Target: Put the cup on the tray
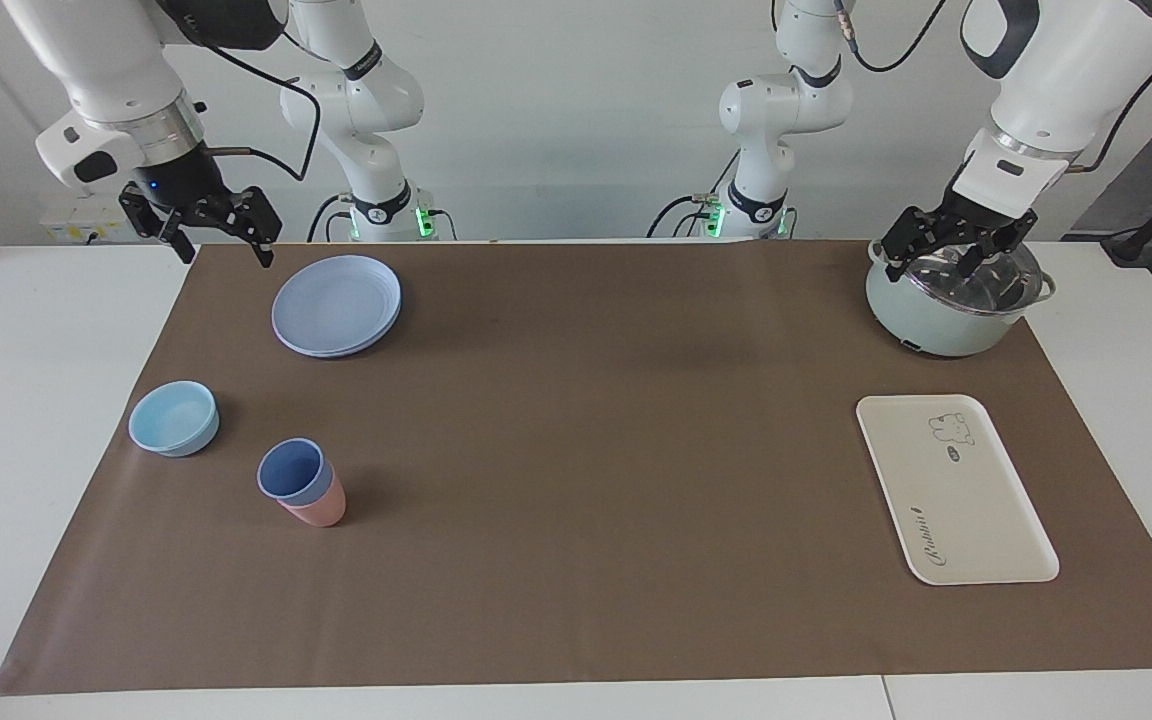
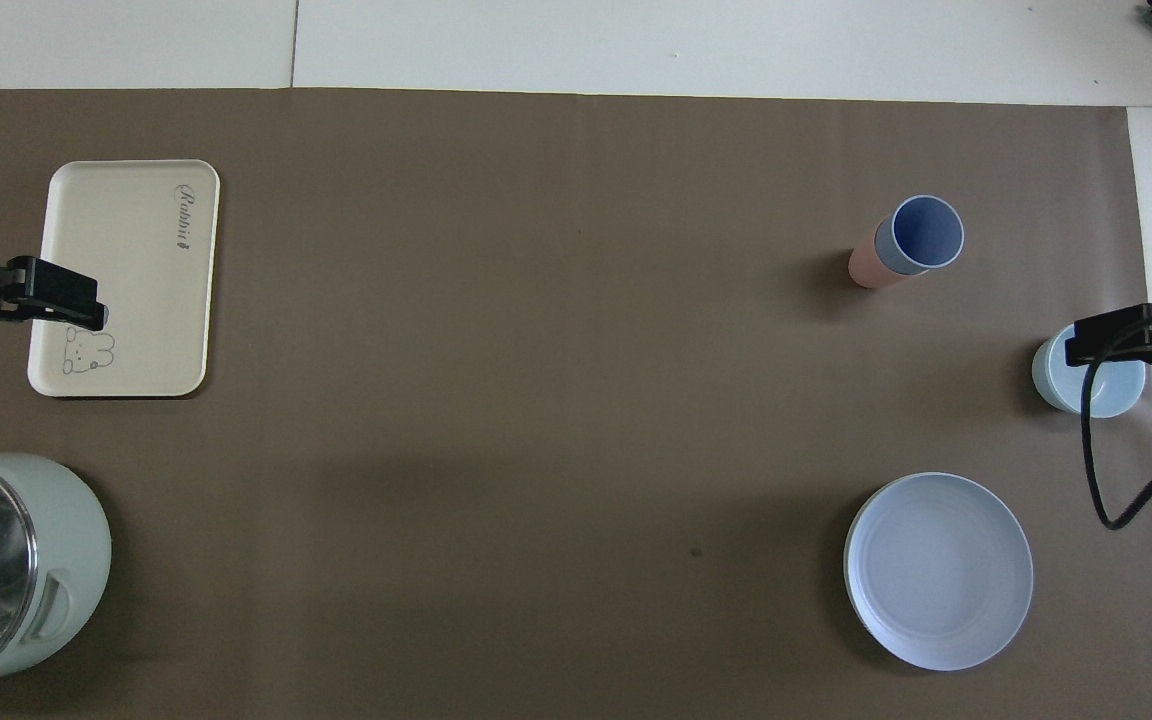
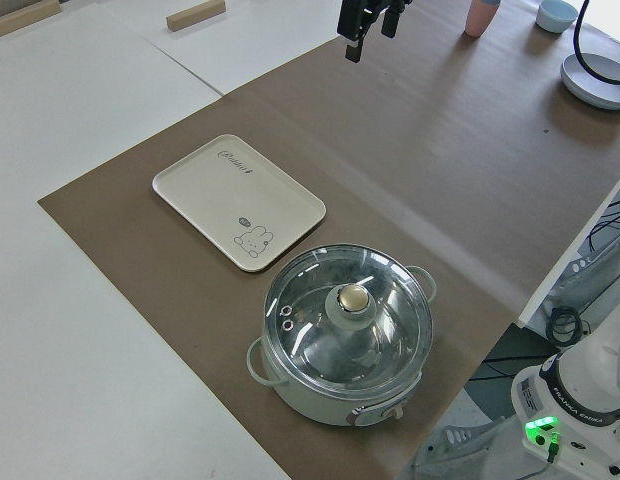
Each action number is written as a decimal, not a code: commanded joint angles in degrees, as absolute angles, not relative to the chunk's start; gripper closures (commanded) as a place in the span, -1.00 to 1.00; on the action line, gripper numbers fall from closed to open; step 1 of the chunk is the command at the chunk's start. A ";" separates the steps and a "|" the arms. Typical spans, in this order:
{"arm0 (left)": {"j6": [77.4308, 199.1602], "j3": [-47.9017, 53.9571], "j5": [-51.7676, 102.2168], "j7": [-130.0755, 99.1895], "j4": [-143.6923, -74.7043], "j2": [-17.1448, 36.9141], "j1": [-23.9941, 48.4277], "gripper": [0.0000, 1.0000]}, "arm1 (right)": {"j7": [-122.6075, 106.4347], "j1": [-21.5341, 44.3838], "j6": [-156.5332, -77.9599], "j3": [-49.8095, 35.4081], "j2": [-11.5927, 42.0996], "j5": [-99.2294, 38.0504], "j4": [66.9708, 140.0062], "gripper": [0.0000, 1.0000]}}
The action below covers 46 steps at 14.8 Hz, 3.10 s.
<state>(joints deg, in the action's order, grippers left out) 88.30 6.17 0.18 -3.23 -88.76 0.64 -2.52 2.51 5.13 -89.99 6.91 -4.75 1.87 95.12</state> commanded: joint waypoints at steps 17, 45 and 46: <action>88.33 5.98 0.26 -2.90 -90.44 -0.97 -2.72 -1.00 | -23.95 0.37 -100.61 7.21 -4.31 -2.97 99.22 -1.00; 88.33 5.98 0.26 -2.99 -90.44 -0.97 -2.81 -1.00 | -113.55 -12.22 -113.47 6.15 28.21 -70.04 102.74 -1.00; 88.33 5.98 0.26 -2.99 -90.44 -0.97 -2.73 -1.00 | -113.55 -12.04 -113.47 6.07 28.47 -70.48 102.92 -1.00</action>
<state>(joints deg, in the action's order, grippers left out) 88.29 6.11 0.18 -3.23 -88.76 0.64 -2.53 -112.24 -12.42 -114.21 6.36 27.58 -68.32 103.47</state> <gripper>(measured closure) 0.000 0.000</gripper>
